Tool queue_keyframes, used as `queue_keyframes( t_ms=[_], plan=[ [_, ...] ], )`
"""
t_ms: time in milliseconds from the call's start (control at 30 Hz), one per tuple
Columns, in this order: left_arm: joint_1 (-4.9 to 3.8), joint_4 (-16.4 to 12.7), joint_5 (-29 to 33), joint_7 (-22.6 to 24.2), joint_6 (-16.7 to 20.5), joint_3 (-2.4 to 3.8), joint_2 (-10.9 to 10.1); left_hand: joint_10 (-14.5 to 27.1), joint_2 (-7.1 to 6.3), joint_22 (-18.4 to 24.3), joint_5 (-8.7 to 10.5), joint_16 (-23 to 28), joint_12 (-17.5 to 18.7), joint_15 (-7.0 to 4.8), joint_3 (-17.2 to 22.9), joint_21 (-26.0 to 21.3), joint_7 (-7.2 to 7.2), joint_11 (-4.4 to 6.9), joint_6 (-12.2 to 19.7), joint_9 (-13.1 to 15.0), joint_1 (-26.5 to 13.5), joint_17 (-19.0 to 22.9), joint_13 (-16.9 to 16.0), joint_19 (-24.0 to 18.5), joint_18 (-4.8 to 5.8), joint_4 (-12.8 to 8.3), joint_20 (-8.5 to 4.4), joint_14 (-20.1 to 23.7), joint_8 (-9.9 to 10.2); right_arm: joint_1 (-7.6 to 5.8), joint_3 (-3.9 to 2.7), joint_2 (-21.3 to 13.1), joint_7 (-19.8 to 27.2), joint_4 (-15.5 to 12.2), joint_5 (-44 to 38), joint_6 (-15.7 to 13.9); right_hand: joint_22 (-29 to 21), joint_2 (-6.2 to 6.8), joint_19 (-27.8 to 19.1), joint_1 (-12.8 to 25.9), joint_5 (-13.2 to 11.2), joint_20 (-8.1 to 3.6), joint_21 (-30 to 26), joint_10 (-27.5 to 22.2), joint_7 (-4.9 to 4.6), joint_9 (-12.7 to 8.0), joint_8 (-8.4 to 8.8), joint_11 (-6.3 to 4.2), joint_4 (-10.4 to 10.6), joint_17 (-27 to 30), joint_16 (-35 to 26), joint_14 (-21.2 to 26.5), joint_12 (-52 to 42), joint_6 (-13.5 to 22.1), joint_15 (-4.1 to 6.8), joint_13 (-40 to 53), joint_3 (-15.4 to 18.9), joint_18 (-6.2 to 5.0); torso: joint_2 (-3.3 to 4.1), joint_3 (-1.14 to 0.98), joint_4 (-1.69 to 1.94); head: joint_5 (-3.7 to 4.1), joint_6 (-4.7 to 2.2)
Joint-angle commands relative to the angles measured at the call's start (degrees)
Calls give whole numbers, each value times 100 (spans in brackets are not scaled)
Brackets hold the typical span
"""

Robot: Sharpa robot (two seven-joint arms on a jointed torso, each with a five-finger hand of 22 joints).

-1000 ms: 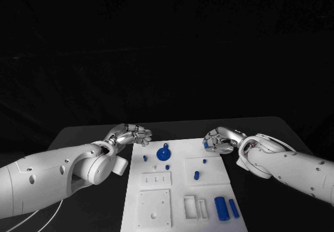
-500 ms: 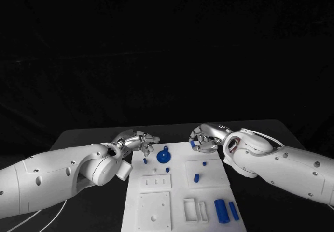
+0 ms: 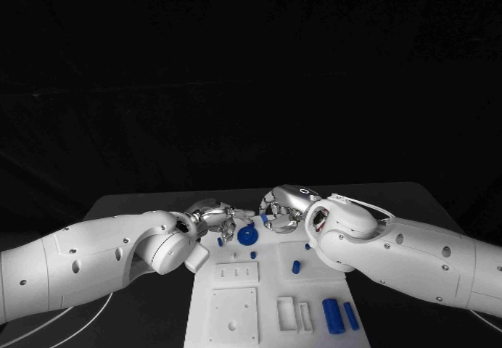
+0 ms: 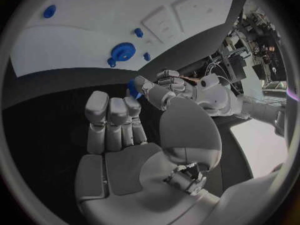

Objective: Assemble the parts on the task board

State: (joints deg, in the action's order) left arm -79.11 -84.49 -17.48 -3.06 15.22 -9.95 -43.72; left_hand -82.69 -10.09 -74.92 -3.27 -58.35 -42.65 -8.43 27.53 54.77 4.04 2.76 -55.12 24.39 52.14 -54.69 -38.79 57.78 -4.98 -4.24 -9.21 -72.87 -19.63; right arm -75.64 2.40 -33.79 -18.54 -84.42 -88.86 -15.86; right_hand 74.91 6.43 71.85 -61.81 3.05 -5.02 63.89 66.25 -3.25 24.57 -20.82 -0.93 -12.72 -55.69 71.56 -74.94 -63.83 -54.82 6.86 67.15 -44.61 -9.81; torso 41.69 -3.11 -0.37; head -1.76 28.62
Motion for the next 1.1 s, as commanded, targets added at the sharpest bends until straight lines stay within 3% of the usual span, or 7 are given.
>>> queue_keyframes(
  t_ms=[33, 200, 467, 1100],
  plan=[
    [-9, -28, -191, -323, -86, 1, 41, 95, -20, -121, 38, -59, -105, -32, 24, 66, -15, -1, 16, 15, -68, 11, -75, -12, -12, 81, -398, 40, 27, -4, -1, 73, -296, -25, -228, 133, 80, 32, 0, -44, -22, -41, 27, -7, -191, 145, -72, -30, 5, -9, -25, 0, -4, -379, 44, -6, -37, -519, -31, 9, 1, -22, 8],
    [-9, -46, -191, -314, -47, -1, 64, 131, -9, -112, 43, -108, -185, -36, 28, 125, -18, 2, -2, 35, -182, 31, -122, -32, -8, 221, -415, 48, 24, -3, 3, 171, -310, -26, -256, 182, 79, 32, 1, -43, -22, -39, 27, -7, -190, 145, -70, -30, 3, -9, -26, -1, -3, -379, 44, -6, -46, -519, -24, 7, -9, -68, 5],
    [-9, -65, -145, -309, -24, -1, 60, 158, 19, -106, 42, -144, -235, -38, 48, 172, -19, 2, 5, 49, -201, 52, -147, -54, -12, 288, -436, 59, 31, 0, 15, 240, -311, -94, -278, 242, 77, 31, 2, -41, -21, -36, 26, -7, -191, 144, -68, -30, 0, -8, -28, -1, -2, -379, 44, -6, -58, -519, -16, 4, -6, -68, 0],
    [-8, -59, -232, -355, -26, -2, 90, 184, 142, -102, 40, -224, -325, -43, 26, 263, -24, 7, -20, 83, -121, 83, -185, -96, -12, 243, -462, 73, 23, 15, 21, 305, -329, -181, -278, 291, 75, 29, 5, -35, -19, -30, 25, -8, -191, 143, -64, -29, -3, -7, -31, -2, 0, -379, 43, -6, -75, -519, -16, 5, -1, -71, -7]
  ],
)
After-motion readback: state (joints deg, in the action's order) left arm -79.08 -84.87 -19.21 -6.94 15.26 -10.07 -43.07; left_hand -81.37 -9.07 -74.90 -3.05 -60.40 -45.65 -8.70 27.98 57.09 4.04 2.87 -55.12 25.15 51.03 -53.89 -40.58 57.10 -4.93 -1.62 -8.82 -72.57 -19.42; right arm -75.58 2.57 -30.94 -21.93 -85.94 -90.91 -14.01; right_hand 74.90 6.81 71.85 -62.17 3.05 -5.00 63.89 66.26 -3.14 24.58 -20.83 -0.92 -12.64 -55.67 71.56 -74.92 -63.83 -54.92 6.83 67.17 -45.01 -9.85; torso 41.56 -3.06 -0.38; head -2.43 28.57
